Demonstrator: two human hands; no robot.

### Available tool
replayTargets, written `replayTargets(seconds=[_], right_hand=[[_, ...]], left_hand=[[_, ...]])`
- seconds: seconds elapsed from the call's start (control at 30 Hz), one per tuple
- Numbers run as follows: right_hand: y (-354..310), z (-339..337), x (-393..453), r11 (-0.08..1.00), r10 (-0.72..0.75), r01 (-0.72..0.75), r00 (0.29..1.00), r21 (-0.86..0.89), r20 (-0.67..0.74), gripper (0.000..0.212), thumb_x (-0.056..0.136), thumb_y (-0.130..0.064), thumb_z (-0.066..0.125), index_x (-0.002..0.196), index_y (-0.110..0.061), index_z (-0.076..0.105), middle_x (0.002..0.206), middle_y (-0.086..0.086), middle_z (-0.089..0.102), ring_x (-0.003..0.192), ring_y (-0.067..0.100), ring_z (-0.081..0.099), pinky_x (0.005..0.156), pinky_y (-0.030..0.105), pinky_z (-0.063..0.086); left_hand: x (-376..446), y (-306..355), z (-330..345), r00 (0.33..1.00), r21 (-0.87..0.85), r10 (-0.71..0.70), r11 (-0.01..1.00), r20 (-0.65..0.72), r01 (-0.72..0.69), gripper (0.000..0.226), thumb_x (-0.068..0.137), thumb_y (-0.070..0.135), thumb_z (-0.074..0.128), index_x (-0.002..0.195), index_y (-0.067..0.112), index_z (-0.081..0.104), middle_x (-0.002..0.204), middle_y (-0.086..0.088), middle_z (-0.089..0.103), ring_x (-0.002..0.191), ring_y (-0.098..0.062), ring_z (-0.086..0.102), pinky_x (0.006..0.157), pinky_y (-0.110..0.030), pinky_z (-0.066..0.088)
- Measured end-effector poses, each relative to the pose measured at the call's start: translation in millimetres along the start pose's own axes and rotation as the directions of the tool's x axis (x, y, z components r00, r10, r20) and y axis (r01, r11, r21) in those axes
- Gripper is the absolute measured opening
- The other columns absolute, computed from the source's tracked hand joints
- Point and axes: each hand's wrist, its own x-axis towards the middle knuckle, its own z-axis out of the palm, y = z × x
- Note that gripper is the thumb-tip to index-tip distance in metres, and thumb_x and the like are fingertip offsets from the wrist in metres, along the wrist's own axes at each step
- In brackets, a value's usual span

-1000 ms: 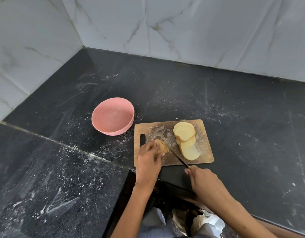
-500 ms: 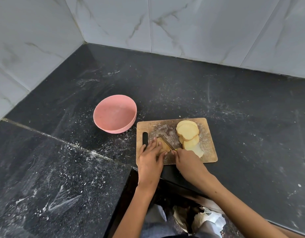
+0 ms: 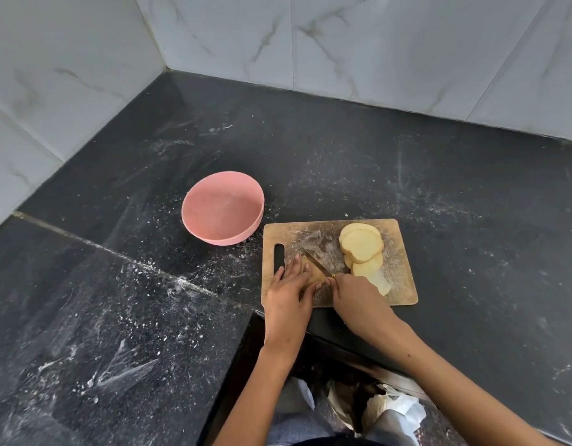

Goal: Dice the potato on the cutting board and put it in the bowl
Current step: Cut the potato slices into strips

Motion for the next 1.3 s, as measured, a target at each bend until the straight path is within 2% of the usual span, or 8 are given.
replayTargets(seconds=[0.17, 0.33, 0.47, 0.77, 0.87, 0.97, 1.13, 1.3], right_hand=[[-17.2, 7.2, 0.2, 0.981, 0.057, -0.062, 0.998, -0.185, -0.030, 0.025, 0.103, -0.014, 0.032, 0.117, -0.007, 0.051, 0.115, 0.011, 0.062, 0.104, 0.027, 0.062, 0.069, 0.029, 0.041], [-15.3, 4.1, -2.0, 0.977, 0.062, -0.059, 0.998, -0.203, 0.007, 0.026, 0.101, -0.010, 0.031, 0.121, -0.007, 0.047, 0.119, 0.012, 0.060, 0.108, 0.029, 0.060, 0.076, 0.032, 0.045], [-0.5, 6.7, -19.1, 0.980, 0.096, -0.087, 0.995, -0.177, 0.043, 0.028, 0.105, -0.022, 0.027, 0.120, -0.008, 0.046, 0.117, 0.013, 0.059, 0.108, 0.032, 0.058, 0.077, 0.035, 0.042], [33.9, 8.9, -66.2, 0.985, 0.152, -0.142, 0.983, -0.099, 0.106, 0.032, 0.104, -0.039, 0.022, 0.103, -0.014, 0.042, 0.107, 0.012, 0.058, 0.102, 0.034, 0.058, 0.071, 0.034, 0.035], [36.5, 0.9, -71.6, 0.993, 0.116, -0.113, 0.990, -0.039, 0.085, 0.030, 0.103, -0.041, 0.023, 0.090, -0.017, 0.035, 0.092, 0.008, 0.056, 0.097, 0.034, 0.058, 0.069, 0.034, 0.037], [32.3, -7.0, -65.5, 0.996, 0.091, -0.091, 0.996, 0.024, 0.003, 0.034, 0.103, -0.041, 0.024, 0.088, -0.016, 0.040, 0.085, 0.007, 0.055, 0.089, 0.032, 0.058, 0.069, 0.036, 0.040], [16.7, -6.1, -41.4, 0.999, 0.053, -0.053, 0.998, 0.007, -0.038, 0.034, 0.103, -0.040, 0.025, 0.089, -0.016, 0.044, 0.086, 0.007, 0.055, 0.088, 0.030, 0.055, 0.066, 0.033, 0.035], [18.8, -2.7, -40.5, 0.999, 0.046, -0.046, 0.999, 0.013, -0.012, 0.036, 0.103, -0.040, 0.027, 0.084, -0.016, 0.047, 0.077, 0.001, 0.049, 0.079, 0.025, 0.054, 0.066, 0.033, 0.039]], left_hand=[[0.5, -1.5, 1.4, 1.000, 0.011, 0.015, 1.000, 0.000, -0.015, 0.032, 0.076, 0.004, 0.078, 0.108, 0.005, 0.073, 0.124, -0.013, 0.063, 0.117, -0.024, 0.061, 0.106, -0.025, 0.031], [0.5, -1.6, -1.0, 1.000, -0.002, 0.001, 1.000, -0.007, -0.001, 0.033, 0.076, 0.006, 0.079, 0.108, 0.008, 0.073, 0.124, -0.010, 0.063, 0.117, -0.021, 0.061, 0.107, -0.027, 0.036], [0.8, -1.3, -3.1, 0.999, -0.043, -0.038, 0.998, -0.004, 0.038, 0.030, 0.077, 0.009, 0.079, 0.106, 0.011, 0.074, 0.126, -0.007, 0.062, 0.120, -0.016, 0.058, 0.108, -0.023, 0.030], [-1.1, 2.6, -6.6, 0.995, -0.081, -0.093, 0.992, 0.024, 0.094, 0.036, 0.080, 0.013, 0.078, 0.115, 0.011, 0.070, 0.133, -0.004, 0.057, 0.127, -0.009, 0.049, 0.107, 0.000, 0.013], [-4.4, 3.8, -5.7, 0.997, -0.049, -0.061, 0.997, 0.048, 0.063, 0.034, 0.087, 0.013, 0.071, 0.121, 0.011, 0.067, 0.139, -0.004, 0.051, 0.132, -0.006, 0.041, 0.111, -0.005, 0.010], [-7.3, 4.2, -2.6, 0.999, 0.004, -0.031, 1.000, 0.038, 0.030, 0.032, 0.091, 0.013, 0.066, 0.123, 0.010, 0.065, 0.144, -0.005, 0.045, 0.136, -0.006, 0.033, 0.115, -0.020, 0.014], [-9.0, 7.4, -1.3, 1.000, 0.025, -0.020, 0.999, -0.015, 0.020, 0.027, 0.085, 0.010, 0.072, 0.113, 0.008, 0.071, 0.135, -0.010, 0.054, 0.131, -0.012, 0.043, 0.113, -0.031, 0.025], [-4.9, 3.6, -5.3, 0.999, 0.016, -0.014, 1.000, -0.035, 0.015, 0.025, 0.083, 0.010, 0.074, 0.108, 0.010, 0.073, 0.131, -0.011, 0.058, 0.130, -0.012, 0.044, 0.114, -0.037, 0.030]])
